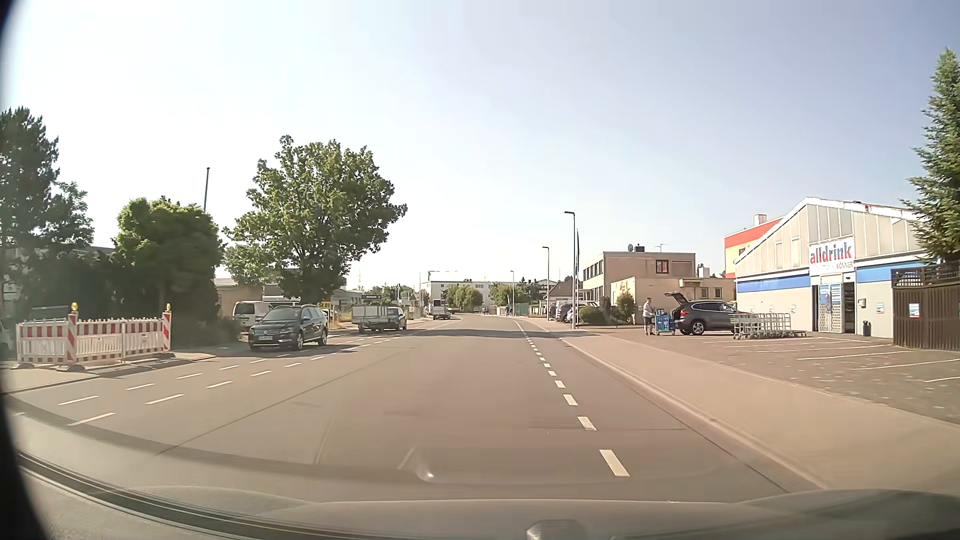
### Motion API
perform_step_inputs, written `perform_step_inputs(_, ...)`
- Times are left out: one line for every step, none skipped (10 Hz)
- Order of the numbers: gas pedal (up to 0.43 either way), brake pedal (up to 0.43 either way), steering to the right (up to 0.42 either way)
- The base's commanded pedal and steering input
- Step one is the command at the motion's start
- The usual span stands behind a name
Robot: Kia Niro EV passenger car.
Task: Follow the waypoints while adhering to traffic rules and regulations
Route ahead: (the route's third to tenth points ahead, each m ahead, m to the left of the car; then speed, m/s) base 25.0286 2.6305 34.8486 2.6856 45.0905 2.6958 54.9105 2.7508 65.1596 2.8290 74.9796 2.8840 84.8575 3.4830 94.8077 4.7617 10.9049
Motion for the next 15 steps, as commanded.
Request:
perform_step_inputs(0.118, 0.012, 0.001)
perform_step_inputs(0.118, 0.018, 0.001)
perform_step_inputs(0.118, 0.018, 0.001)
perform_step_inputs(0.118, 0.018, 0.001)
perform_step_inputs(0.110, 0.018, 0.001)
perform_step_inputs(0.110, 0.018, 0.001)
perform_step_inputs(0.098, 0.018, 0.001)
perform_step_inputs(0.098, 0.018, 0.001)
perform_step_inputs(0.087, 0.012, 0.001)
perform_step_inputs(0.087, 0.012, 0.001)
perform_step_inputs(0.087, 0.012, 0.001)
perform_step_inputs(0.087, 0.018, 0.001)
perform_step_inputs(0.087, 0.018, -0.001)
perform_step_inputs(0.087, 0.012, -0.004)
perform_step_inputs(0.087, 0.018, -0.009)
